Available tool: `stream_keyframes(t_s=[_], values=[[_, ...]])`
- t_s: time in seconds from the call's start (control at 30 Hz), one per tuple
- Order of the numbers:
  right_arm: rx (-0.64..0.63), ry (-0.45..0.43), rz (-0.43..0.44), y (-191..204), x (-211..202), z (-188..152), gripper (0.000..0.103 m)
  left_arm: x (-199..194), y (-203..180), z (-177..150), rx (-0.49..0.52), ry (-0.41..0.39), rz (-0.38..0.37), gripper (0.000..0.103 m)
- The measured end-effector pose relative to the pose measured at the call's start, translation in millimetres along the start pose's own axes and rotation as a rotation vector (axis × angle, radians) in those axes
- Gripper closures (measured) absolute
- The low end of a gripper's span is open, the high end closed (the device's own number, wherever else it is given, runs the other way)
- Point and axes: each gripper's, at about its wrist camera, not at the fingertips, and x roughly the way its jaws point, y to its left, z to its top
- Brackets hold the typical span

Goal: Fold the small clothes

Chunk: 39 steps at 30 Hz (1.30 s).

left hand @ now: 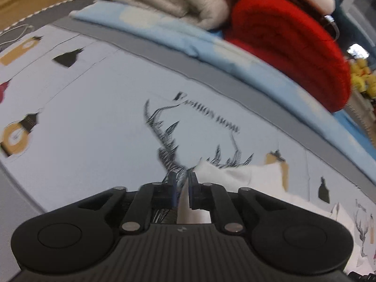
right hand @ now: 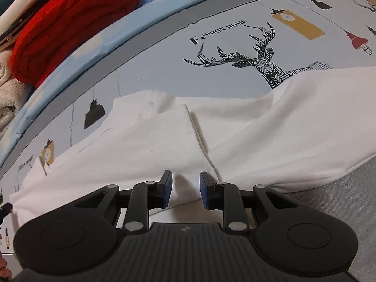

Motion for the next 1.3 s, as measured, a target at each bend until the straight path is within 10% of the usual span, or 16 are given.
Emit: stream_keyframes(t_s=[0.2, 0.4, 0.53, 0.67, 0.8, 1.03, 1.3], values=[[0.006, -0.005, -0.020, 0, -1, 1, 0.077, -34, -22, -15, 0.024, 0.075, -0.155, 0.091], [0.016, -0.011, -0.020, -1, -10, 0, 0.077, -12, -1, -52, 0.064, 0.295, -0.007, 0.090], [0.021, -0.031, -0.020, -5, -23, 2, 0.077, -27, 10, -51, 0.060, 0.217, 0.102, 0.099], [0.032, -0.053, -0.024, -14, -34, 0, 0.077, -49, -15, -58, 0.172, 0.137, -0.033, 0.084], [0.043, -0.063, -0.030, -23, -44, -5, 0.077, -22, 0, -79, 0.117, 0.279, 0.025, 0.083], [0.065, -0.114, -0.046, -48, -66, 0, 0.077, -87, -59, -84, 0.295, 0.104, -0.045, 0.065], [0.097, -0.155, -0.095, -91, -77, 7, 0.077, -99, -111, -117, 0.440, 0.080, -0.098, 0.060]])
